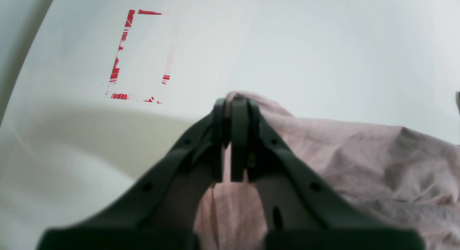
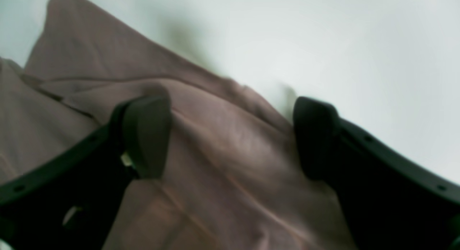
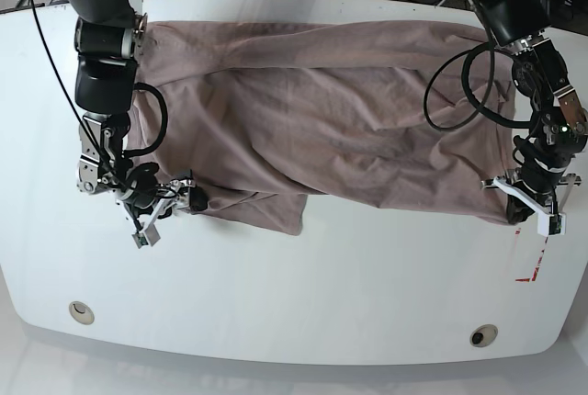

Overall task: Layout the t-shirt on the table in an organized manner, then fold the t-shirt properly
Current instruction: 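Release the shoulder with the right gripper and grasp the shirt hem corner, then pull the hem corners apart with both grippers to stretch the shirt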

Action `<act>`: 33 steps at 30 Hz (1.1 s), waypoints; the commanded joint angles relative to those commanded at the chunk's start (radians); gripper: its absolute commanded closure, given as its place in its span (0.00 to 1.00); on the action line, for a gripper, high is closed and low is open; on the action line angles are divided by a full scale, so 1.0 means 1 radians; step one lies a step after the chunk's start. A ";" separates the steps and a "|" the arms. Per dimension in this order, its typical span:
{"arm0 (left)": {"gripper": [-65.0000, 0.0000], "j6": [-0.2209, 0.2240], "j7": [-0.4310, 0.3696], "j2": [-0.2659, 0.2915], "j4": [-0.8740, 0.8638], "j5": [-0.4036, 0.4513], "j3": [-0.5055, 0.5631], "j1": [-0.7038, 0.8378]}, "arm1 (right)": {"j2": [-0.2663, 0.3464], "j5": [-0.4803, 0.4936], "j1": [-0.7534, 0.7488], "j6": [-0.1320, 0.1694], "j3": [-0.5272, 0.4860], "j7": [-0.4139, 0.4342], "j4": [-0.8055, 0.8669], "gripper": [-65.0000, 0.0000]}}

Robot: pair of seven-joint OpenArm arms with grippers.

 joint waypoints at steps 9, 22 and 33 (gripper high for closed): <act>0.99 0.000 0.000 0.000 -0.002 0.000 0.000 0.000 | -0.002 0.000 -0.017 0.000 0.000 0.000 0.003 0.60; 0.99 0.000 0.000 0.000 -0.003 0.000 0.002 0.002 | 0.003 -0.003 -0.009 0.000 -0.002 -0.003 0.038 0.85; 0.99 0.000 0.000 0.000 -0.003 0.000 0.023 0.002 | 0.052 -0.003 -0.017 0.000 0.005 -0.005 0.121 0.85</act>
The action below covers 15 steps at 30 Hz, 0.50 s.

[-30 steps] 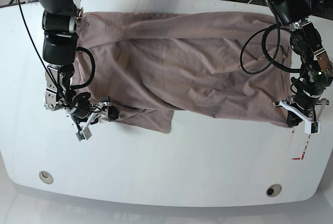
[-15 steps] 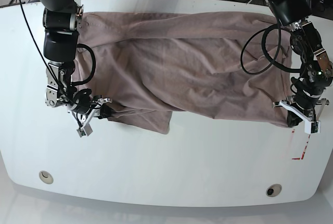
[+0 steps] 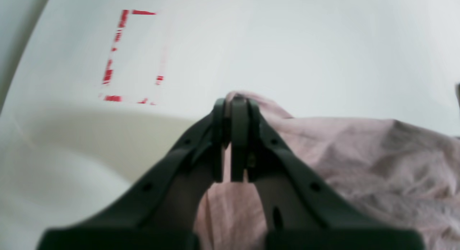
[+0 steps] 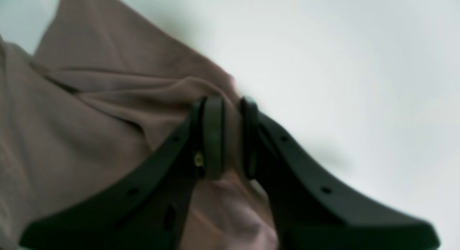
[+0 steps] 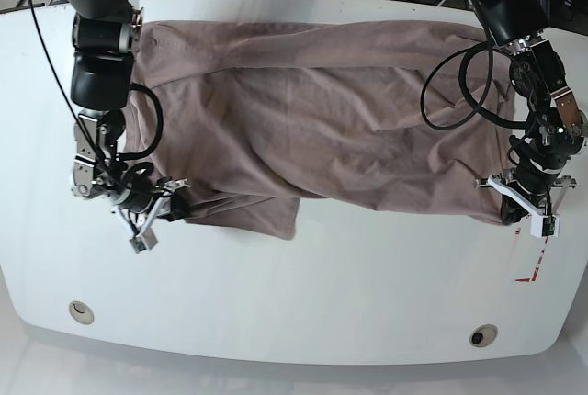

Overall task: Layout the t-shirt on the table in an organized manner, then fold the t-shirt properly
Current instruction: 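Pull the hem corners apart with both grippers to stretch the shirt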

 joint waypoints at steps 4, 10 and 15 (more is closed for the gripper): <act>0.99 0.000 0.000 0.000 0.000 0.000 0.000 0.000 | 0.026 -0.002 -0.002 0.000 0.000 0.000 0.000 0.85; 0.99 0.000 0.000 0.000 0.000 0.000 0.000 0.000 | 0.057 -0.002 -0.015 0.000 0.002 0.000 0.000 0.84; 0.99 0.000 0.000 -0.002 0.000 0.000 0.000 0.000 | 0.061 -0.002 -0.020 0.000 0.002 0.000 0.002 0.81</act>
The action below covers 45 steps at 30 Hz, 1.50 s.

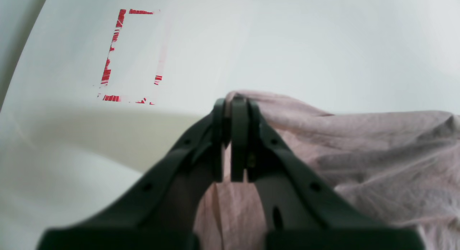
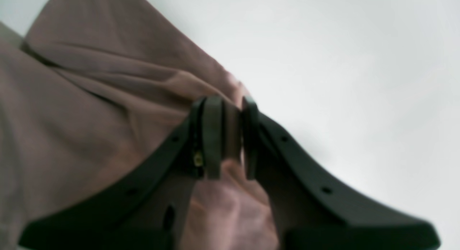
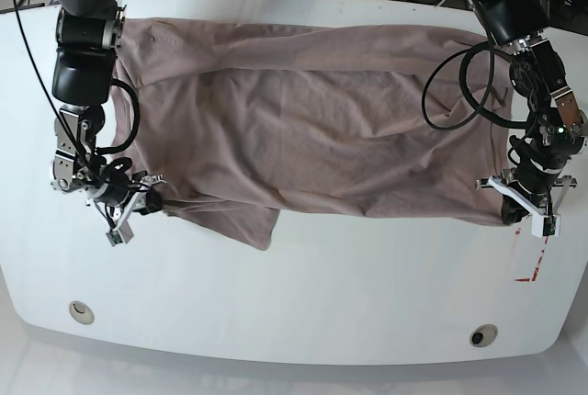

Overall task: Layout the t-shirt on the table in an organized manner, then fold the t-shirt properly
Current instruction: 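Pull the hem corners apart with both grippers to stretch the shirt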

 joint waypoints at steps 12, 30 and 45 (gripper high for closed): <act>0.99 0.000 0.000 0.000 0.000 0.000 0.000 0.018 | -0.015 0.002 0.038 0.000 0.002 0.048 -0.005 0.22; 0.99 0.000 0.000 0.000 0.005 0.000 0.000 0.035 | -0.044 0.000 0.083 -0.074 -0.008 0.258 -0.166 0.23; 0.99 0.000 0.000 0.000 0.005 0.000 0.000 0.035 | -0.074 0.000 0.046 -0.068 -0.009 0.293 -0.236 0.23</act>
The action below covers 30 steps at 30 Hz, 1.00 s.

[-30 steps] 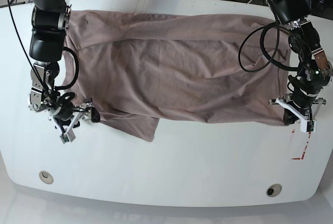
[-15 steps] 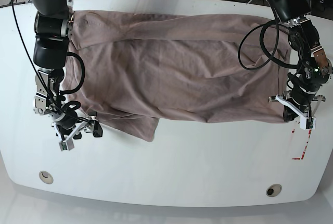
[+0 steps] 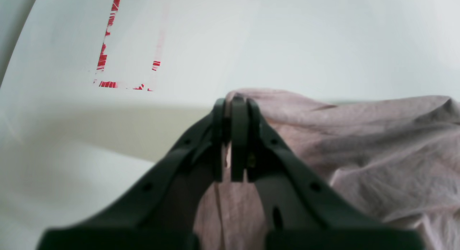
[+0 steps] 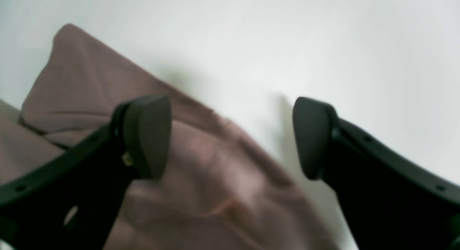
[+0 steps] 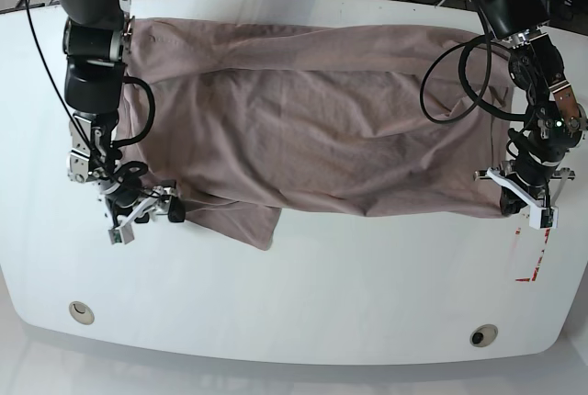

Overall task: Layout the t-shirt on the table in an organized manner, then fold the t-shirt properly
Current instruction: 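Pull the hem corners apart with both grippers to stretch the shirt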

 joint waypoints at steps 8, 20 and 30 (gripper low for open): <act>0.99 0.000 0.000 0.000 0.000 0.000 0.000 0.000 | -0.020 0.008 -0.026 0.000 -0.081 -0.002 0.015 0.41; 0.99 0.000 0.000 0.000 0.000 0.000 0.000 0.000 | -0.034 0.005 -0.041 0.000 -0.084 -0.026 0.049 0.72; 0.99 0.000 0.000 0.000 -0.003 0.000 0.029 0.002 | 0.005 0.011 -0.057 0.000 -0.083 -0.101 0.198 1.00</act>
